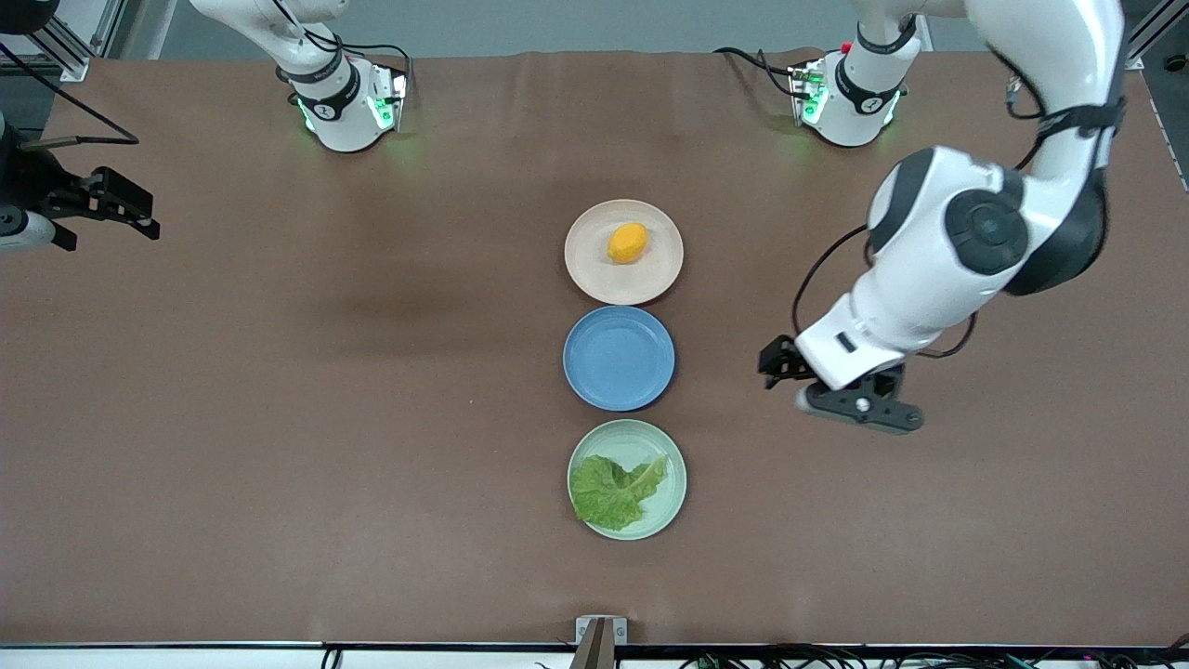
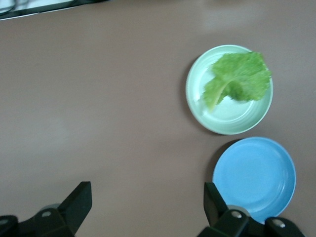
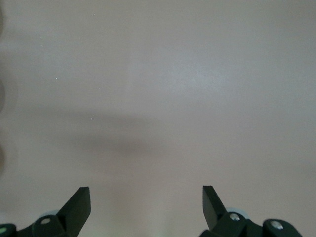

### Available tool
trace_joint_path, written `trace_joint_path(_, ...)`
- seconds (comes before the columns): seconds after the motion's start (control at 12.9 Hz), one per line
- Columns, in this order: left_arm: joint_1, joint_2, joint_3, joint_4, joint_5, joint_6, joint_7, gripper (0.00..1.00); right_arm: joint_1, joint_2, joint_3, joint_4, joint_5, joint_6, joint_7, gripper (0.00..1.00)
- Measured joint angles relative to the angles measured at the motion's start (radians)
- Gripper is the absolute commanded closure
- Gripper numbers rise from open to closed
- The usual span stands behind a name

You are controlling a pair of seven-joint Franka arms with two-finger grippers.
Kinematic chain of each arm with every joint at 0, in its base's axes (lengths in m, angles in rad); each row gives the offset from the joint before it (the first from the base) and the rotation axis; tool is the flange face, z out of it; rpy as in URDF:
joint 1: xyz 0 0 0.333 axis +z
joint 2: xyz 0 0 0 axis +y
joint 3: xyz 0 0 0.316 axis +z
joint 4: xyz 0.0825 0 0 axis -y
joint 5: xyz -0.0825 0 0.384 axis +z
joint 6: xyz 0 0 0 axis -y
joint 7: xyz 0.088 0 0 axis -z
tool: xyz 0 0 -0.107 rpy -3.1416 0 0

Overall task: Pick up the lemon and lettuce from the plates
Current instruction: 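Reach the left gripper down over the lettuce leaf on the green plate, then close the left gripper on the lettuce leaf stem and lift it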

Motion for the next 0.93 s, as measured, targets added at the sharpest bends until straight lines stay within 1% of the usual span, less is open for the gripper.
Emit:
trace_joint_path(0.15, -0.054, 0.088, 0.001, 0.027, 0.041, 0.128, -0.014, 0.00, 0.001, 0.000, 0.000, -0.002, 0.000, 0.006, 0.000, 0.00)
trace_joint_path(0.31, -0.085, 0.176, 0.001, 0.033, 0.058, 0.298, -0.018, 0.00, 0.002, 0.000, 0.000, -0.004, 0.001, 0.016, 0.000, 0.00)
trace_joint_path(0.39, -0.094, 0.221, 0.002, 0.034, 0.059, 0.386, -0.014, 0.01, 0.003, 0.000, 0.001, -0.004, 0.001, 0.019, 0.000, 0.00)
trace_joint_path(0.46, -0.102, 0.264, 0.004, 0.036, 0.062, 0.461, -0.002, 0.06, 0.005, 0.000, 0.001, -0.005, 0.003, 0.020, 0.000, 0.00)
trace_joint_path(0.54, -0.109, 0.304, 0.005, 0.039, 0.072, 0.526, 0.025, 0.07, 0.005, 0.000, 0.001, -0.006, 0.008, 0.020, 0.008, 0.00)
trace_joint_path(0.7, -0.124, 0.367, 0.010, 0.050, 0.107, 0.626, 0.075, 0.15, 0.005, 0.000, 0.000, -0.006, 0.025, 0.020, 0.041, 0.00)
trace_joint_path(0.77, -0.128, 0.389, 0.011, 0.055, 0.120, 0.655, 0.102, 0.19, 0.005, 0.000, 0.000, -0.007, 0.029, 0.019, 0.051, 0.00)
trace_joint_path(0.85, -0.130, 0.407, 0.011, 0.057, 0.131, 0.670, 0.127, 0.19, 0.005, 0.000, 0.000, -0.007, 0.035, 0.015, 0.055, 0.00)
trace_joint_path(0.93, -0.133, 0.423, 0.011, 0.058, 0.136, 0.682, 0.147, 0.23, 0.005, 0.000, -0.001, -0.008, 0.040, 0.010, 0.057, 0.00)
